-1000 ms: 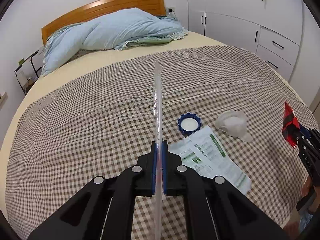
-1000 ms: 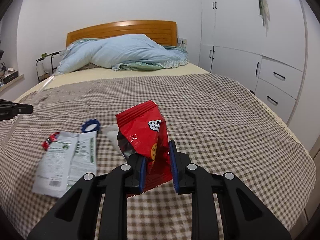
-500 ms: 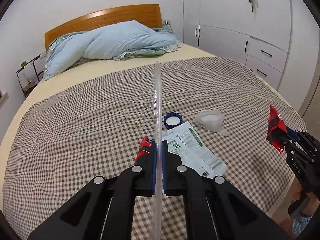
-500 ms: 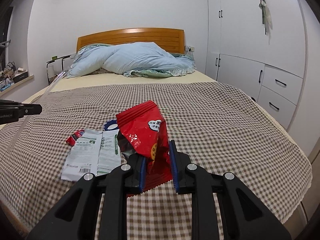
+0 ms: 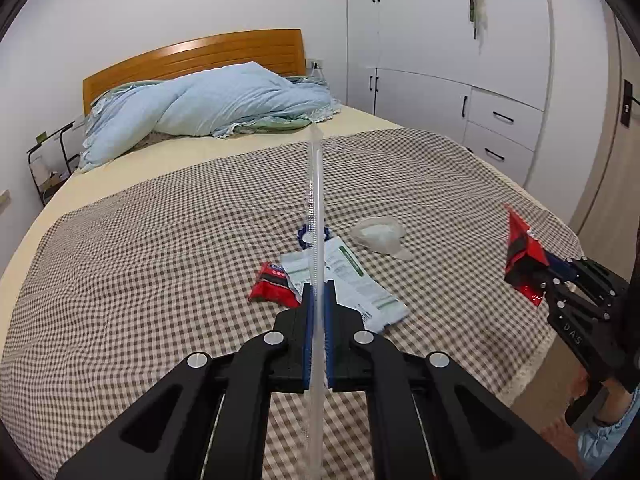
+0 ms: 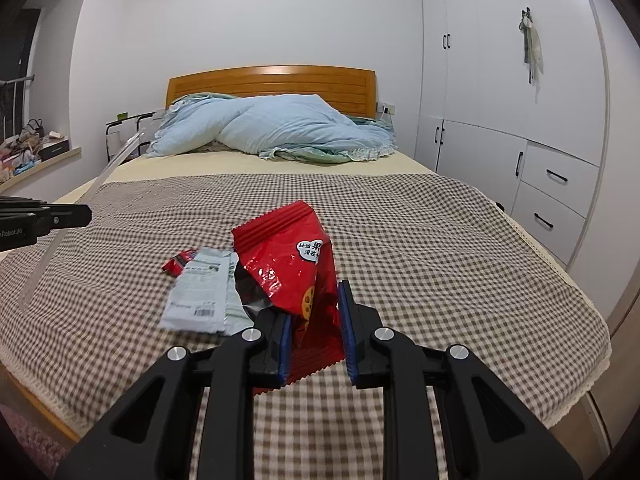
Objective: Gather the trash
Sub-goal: 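Lift the straw with the left gripper while the right carries the wrapper toward the floor bag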
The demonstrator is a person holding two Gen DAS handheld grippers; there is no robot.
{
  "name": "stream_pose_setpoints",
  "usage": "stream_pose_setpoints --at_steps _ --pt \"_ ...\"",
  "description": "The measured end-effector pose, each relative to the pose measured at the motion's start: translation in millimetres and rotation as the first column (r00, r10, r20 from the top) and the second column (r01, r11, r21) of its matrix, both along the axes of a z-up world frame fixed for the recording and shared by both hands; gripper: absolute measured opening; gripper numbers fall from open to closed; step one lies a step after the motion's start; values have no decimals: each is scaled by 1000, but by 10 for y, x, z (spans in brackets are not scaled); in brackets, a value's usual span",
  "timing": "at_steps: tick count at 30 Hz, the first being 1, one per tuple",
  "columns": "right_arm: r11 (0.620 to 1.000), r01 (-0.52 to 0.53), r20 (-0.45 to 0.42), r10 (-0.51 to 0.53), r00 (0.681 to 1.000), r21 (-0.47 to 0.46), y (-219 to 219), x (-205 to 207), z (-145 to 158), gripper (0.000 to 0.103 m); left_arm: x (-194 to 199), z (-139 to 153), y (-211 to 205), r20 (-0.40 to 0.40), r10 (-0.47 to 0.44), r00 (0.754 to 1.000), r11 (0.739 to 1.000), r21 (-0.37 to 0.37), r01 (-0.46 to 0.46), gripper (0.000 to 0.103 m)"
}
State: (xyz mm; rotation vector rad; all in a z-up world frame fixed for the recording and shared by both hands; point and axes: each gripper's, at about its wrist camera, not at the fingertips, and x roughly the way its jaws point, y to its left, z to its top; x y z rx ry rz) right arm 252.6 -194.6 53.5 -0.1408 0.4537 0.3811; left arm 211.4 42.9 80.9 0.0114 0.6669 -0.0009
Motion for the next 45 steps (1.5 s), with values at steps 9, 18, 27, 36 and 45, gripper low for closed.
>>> stream_pose_setpoints --at_steps 9,18,27,36,45 --pt "999 -41 3 41 999 7 -17 -360 14 21 -437 -20 -127 22 -37 999 999 -22 37 2" --pt "997 -73 7 73 997 7 -63 -673 11 21 -837 -95 -319 35 -89 995 995 -31 90 2" --pt "995 -104 -14 104 994 8 -122 -950 -77 21 -1158 -263 -514 23 -157 987 986 -54 158 2" --pt "992 -129 -44 129 991 5 -190 -1206 -205 21 -1410 -485 -669 -7 -201 980 978 -66 200 2" --pt "989 -150 -99 149 984 -6 -226 -1382 -400 21 -1585 -774 -770 -82 -242 967 969 -65 237 2"
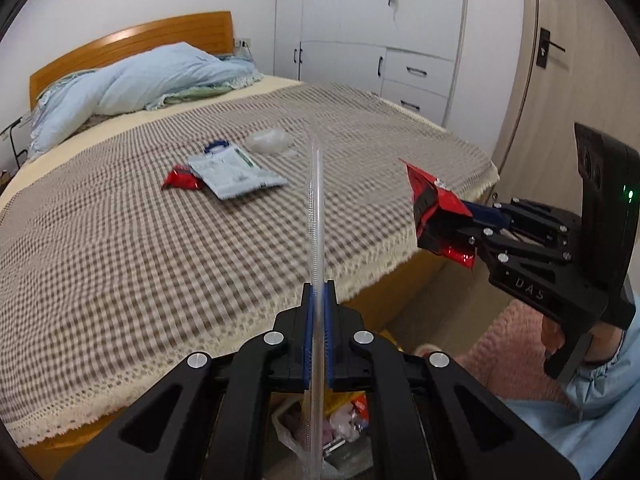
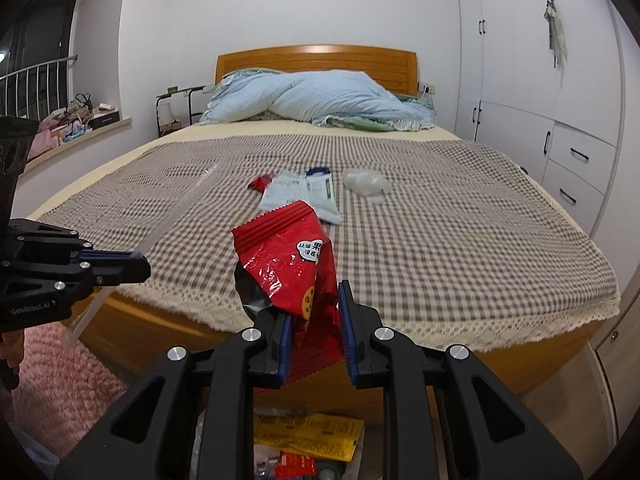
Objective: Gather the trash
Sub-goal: 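Lift the straw with the left gripper while the right carries the wrapper toward the floor bag, then lower the straw and red wrapper into the floor trash bag with both grippers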
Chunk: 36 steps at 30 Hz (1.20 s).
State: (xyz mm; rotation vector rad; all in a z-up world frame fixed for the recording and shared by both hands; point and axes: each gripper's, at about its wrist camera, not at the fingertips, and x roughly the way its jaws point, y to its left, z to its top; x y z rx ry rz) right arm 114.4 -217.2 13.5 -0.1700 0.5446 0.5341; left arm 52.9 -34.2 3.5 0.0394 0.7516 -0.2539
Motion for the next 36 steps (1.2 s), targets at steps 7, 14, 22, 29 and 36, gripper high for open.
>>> stream_pose_setpoints --at_steps 7,14,22,29,36 --pt "1000 -15 -52 14 999 -19 -3 -91 -188 21 -53 -295 -59 -77 -28 997 1000 6 28 2" --pt "999 -24 -102 19 995 -49 -19 -163 -389 21 -107 -571 -95 -142 -47 989 999 8 49 2" --pt "996 -25 -181 10 983 -81 -71 -255 -662 21 -185 -836 -178 -216 -90 972 995 19 96 2" --pt "992 -26 -242 -4 970 -122 -109 -287 -878 21 -219 -1079 -276 -274 -141 951 988 19 152 2" --pt "988 -25 -292 -21 956 -155 -168 -288 -1072 21 -177 -1313 -333 -330 -160 930 984 20 176 2"
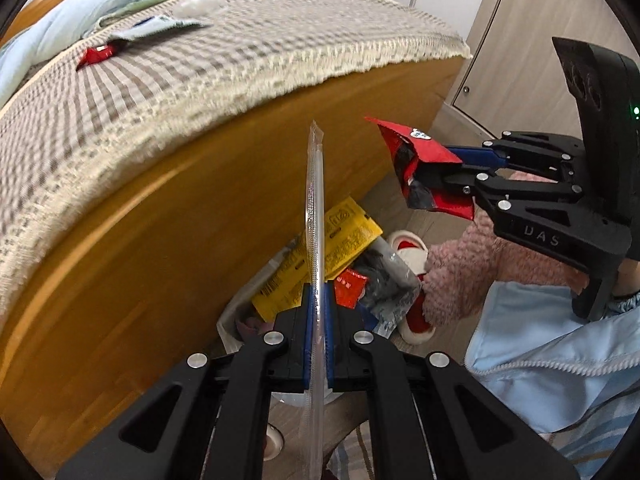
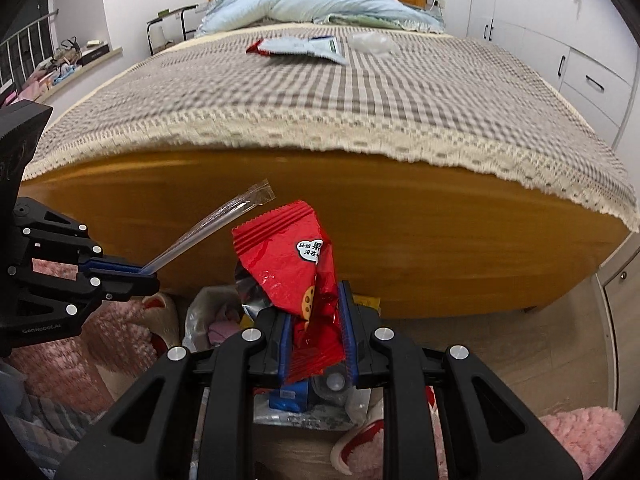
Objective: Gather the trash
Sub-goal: 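Lower the straw and red wrapper into the floor trash bag with both grippers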
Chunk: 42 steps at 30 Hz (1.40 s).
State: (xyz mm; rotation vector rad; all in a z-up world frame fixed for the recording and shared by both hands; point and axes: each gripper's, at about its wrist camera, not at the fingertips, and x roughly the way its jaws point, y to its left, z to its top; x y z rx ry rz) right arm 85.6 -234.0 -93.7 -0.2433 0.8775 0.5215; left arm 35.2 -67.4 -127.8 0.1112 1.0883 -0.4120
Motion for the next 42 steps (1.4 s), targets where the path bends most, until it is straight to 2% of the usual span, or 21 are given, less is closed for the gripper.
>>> stream_pose_setpoints --at_steps 8,16,22,26,32,38,42 --pt "998 -5 -63 1 998 -56 -11 -2 -235 21 29 -271 -117 -53 -45 998 999 14 45 2" --pt "993 -2 -154 -16 988 -116 -61 82 -599 21 136 -690 -227 -141 -79 987 996 29 84 2" --pt "987 -10 -234 -28 972 -160 -19 218 -854 21 256 -1013 -331 -213 -111 971 992 38 122 2" --pt "984 -8 -308 -48 950 -180 2 304 -1073 21 339 -1252 -344 -273 -123 954 989 41 139 2" --pt "979 -5 -391 -77 917 -204 62 417 -1376 21 479 -1538 -313 -309 -109 945 991 36 126 2" --pt "970 -23 -425 -86 901 -243 154 490 -1579 21 591 -1799 -315 -360 -88 929 993 39 109 2" --pt "964 -30 -446 -96 890 -266 210 552 -1725 21 665 -1947 -278 -401 -49 915 998 21 63 2"
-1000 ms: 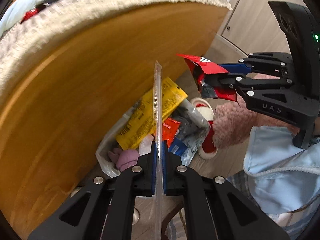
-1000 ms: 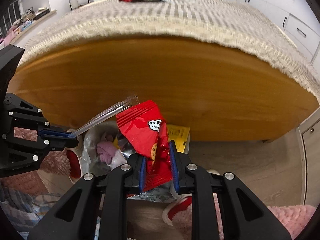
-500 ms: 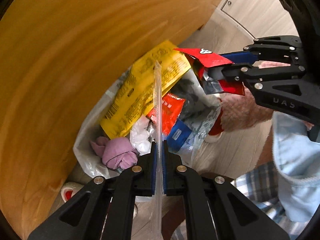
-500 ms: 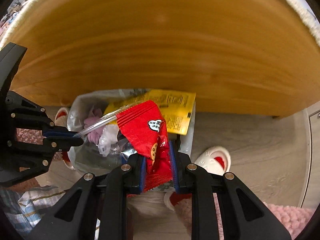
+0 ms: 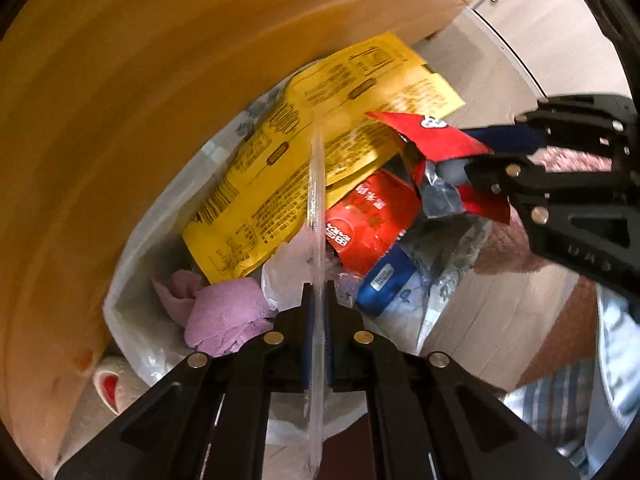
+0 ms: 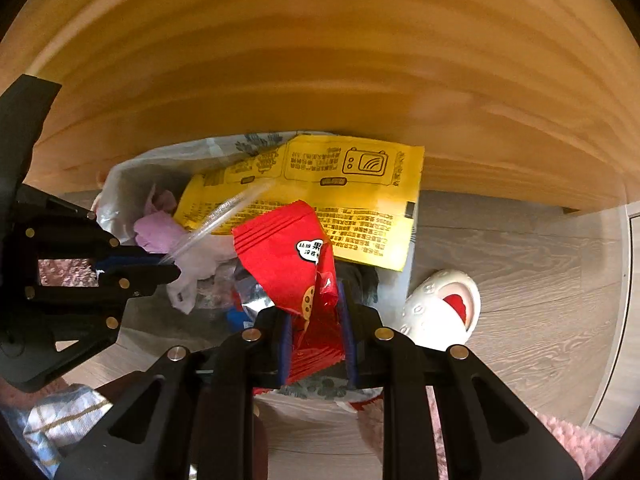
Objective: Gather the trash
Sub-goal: 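Lower the straw and red wrapper into the floor trash bag with both grippers, then open the left gripper to drop the straw while the right releases the wrapper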
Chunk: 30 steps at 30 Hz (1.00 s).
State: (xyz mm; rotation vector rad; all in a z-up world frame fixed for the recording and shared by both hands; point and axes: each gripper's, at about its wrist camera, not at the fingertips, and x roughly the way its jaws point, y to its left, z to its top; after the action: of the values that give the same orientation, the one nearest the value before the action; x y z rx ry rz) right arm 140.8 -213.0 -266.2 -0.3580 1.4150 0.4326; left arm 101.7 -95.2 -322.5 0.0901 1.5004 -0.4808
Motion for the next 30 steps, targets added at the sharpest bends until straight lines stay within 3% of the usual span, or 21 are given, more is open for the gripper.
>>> stream_pose_setpoints --at_steps 12,20,25,27,30 --pt "999 13 -10 -13 1000 -41 8 159 -246 21 69 -145 -7 27 46 999 999 4 -46 2" --pt "998 -11 1 11 1000 -56 38 145 -317 21 19 -53 -5 54 57 997 998 -4 -57 3" --pt "999 -8 -20 8 1000 -36 16 151 -333 21 4 -5 13 66 68 996 998 3 -68 16" --pt "1000 -10 -23 9 1000 -27 17 147 -324 22 -13 23 20 67 70 995 997 6 -70 27" --pt "1000 -13 -25 13 1000 -12 32 132 -295 25 -33 98 64 77 75 994 997 8 -76 31"
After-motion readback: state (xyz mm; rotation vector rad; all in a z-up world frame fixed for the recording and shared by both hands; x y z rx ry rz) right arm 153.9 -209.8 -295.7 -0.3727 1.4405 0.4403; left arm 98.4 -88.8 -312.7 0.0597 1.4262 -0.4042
